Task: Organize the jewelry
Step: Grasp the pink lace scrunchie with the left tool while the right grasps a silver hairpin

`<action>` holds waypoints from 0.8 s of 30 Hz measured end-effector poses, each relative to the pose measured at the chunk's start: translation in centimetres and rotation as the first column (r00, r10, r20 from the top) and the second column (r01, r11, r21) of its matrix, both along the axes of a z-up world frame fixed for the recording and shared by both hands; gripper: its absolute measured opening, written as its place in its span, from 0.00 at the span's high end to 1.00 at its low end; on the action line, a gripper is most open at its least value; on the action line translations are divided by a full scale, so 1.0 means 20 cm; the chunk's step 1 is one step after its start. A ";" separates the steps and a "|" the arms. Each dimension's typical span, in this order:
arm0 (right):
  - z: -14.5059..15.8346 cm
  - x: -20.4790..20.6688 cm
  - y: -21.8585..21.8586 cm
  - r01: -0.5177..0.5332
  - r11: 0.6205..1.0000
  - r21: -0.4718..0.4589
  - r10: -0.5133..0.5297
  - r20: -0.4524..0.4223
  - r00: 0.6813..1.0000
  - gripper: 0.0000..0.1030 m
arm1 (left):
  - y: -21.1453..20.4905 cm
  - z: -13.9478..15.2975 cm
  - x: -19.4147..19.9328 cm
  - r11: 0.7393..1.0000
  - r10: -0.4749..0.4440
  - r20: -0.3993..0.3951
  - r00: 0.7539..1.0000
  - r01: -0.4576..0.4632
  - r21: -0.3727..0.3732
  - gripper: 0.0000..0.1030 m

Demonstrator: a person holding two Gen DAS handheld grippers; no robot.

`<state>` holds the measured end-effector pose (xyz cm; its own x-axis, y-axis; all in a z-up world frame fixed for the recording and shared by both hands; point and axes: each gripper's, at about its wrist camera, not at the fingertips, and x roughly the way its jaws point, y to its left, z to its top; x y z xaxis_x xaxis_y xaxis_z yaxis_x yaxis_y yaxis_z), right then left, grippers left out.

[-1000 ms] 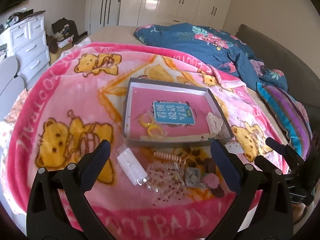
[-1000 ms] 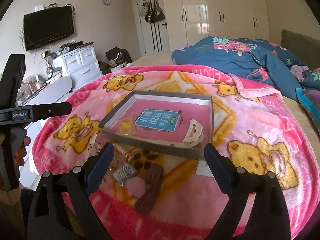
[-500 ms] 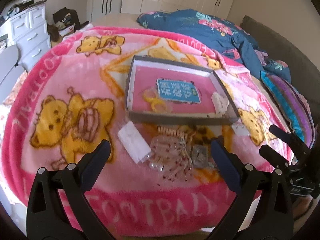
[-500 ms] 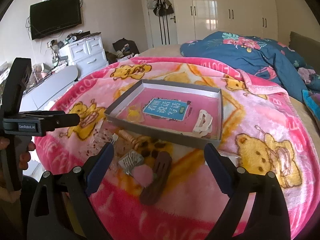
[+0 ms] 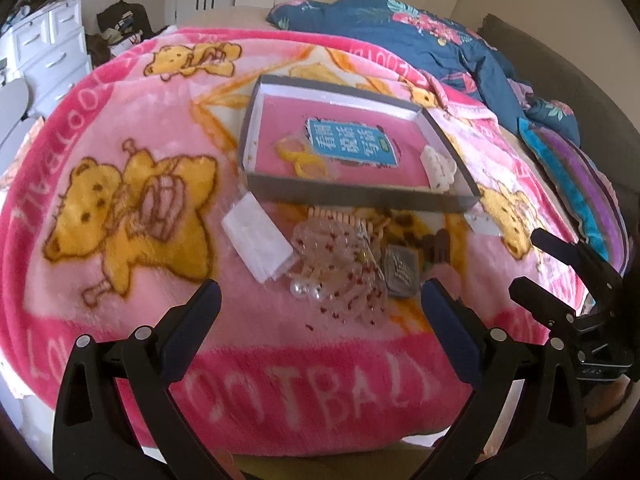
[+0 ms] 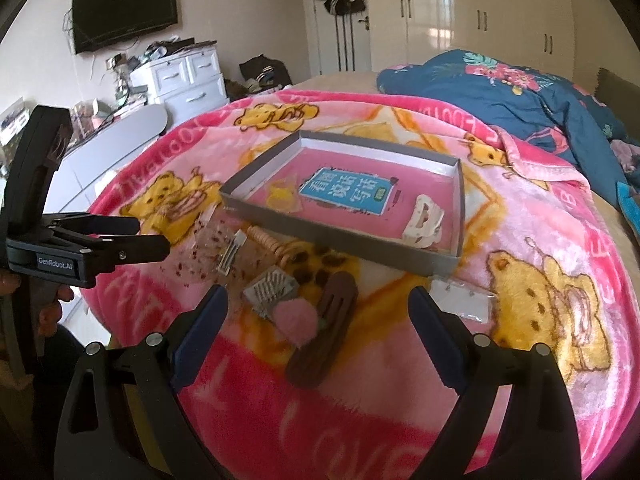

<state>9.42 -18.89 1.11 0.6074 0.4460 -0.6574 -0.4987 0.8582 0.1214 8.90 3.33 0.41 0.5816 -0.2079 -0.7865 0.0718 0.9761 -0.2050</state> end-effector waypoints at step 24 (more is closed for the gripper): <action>-0.26 0.09 0.15 -0.114 0.990 -0.086 0.105 -0.097 0.990 0.25 | -0.01 -0.22 0.09 0.982 -0.015 -0.094 0.995 -0.003 -0.189 0.76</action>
<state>11.15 -15.97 -4.12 0.4932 0.4419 -0.7493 -0.5806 0.8087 0.0947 10.73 3.10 -4.03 0.5049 -0.3610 -0.7841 0.0490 0.9189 -0.3915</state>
